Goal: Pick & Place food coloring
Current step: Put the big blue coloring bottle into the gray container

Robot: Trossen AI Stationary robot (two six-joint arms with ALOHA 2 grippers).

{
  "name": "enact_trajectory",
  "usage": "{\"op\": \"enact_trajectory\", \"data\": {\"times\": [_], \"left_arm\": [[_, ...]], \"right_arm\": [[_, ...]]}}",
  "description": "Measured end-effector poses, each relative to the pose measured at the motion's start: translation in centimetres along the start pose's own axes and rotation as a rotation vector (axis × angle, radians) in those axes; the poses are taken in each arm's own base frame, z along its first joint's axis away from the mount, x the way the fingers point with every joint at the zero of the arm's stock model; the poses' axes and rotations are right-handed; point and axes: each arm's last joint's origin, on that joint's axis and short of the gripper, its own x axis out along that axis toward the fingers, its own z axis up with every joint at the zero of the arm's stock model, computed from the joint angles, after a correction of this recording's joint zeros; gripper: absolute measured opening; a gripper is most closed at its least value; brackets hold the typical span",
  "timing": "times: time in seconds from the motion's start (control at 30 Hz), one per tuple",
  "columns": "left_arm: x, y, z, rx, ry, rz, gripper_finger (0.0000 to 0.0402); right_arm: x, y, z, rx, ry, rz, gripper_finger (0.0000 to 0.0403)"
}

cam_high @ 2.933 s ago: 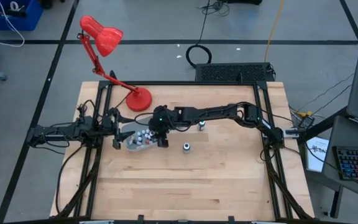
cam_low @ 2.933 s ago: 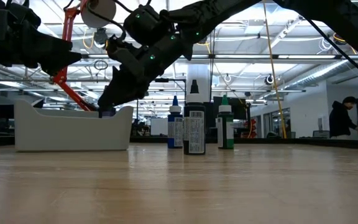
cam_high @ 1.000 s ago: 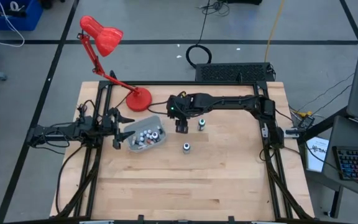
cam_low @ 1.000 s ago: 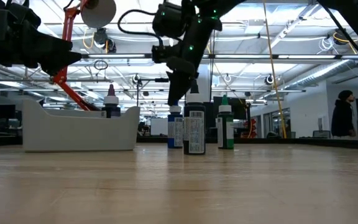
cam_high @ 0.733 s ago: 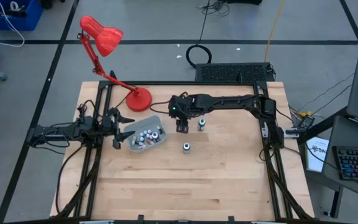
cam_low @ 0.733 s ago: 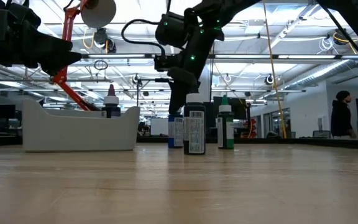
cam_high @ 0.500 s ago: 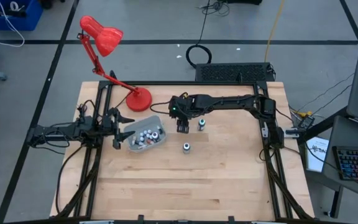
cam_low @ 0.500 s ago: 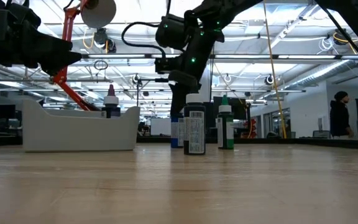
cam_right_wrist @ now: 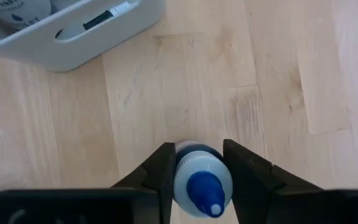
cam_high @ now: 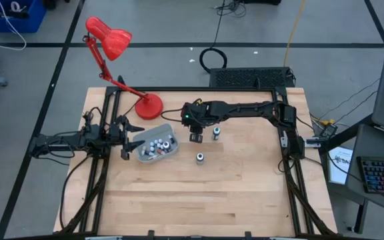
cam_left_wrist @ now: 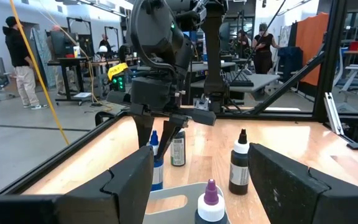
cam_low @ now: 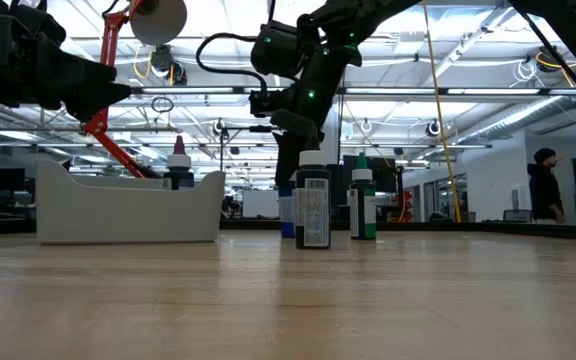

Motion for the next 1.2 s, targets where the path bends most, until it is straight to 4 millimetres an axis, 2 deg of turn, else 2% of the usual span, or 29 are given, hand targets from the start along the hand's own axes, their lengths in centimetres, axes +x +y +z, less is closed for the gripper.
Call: {"op": "enact_trajectory", "data": {"times": [0.2, 0.3, 0.43, 0.63, 0.93, 1.1, 1.2], "left_arm": [[0.0, 0.0, 0.0, 0.000, 0.000, 0.000, 0.0257], [0.0, 0.0, 0.0, 0.000, 0.000, 0.000, 0.0257], [0.0, 0.0, 0.0, 0.000, 0.000, 0.000, 0.0257], [0.0, 0.0, 0.0, 0.000, 0.001, 0.003, 0.0257], [0.0, 0.0, 0.0, 0.000, 0.000, 0.010, 0.0258], [0.0, 0.0, 0.0, 0.000, 0.001, 0.015, 0.0257], [0.0, 0.1, 0.0, 0.000, 0.000, 0.018, 0.0257]], "right_arm": [[-0.3, 0.1, -0.1, -0.007, 0.007, 0.001, 0.0106], [-1.3, 0.2, 0.2, -0.017, -0.025, 0.000, 0.0106], [-3.9, 0.3, 1.3, -0.021, -0.166, -0.004, 0.0106], [-7.8, 0.8, 3.2, -0.045, -0.433, 0.114, 0.0106], [-13.0, 2.4, 6.6, -0.171, -0.580, 0.124, 0.0106], [-13.8, 2.5, 8.2, -0.200, -0.608, 0.118, 0.0106], [-12.5, 2.6, 8.6, -0.207, -0.581, 0.121, 0.0106]]}}
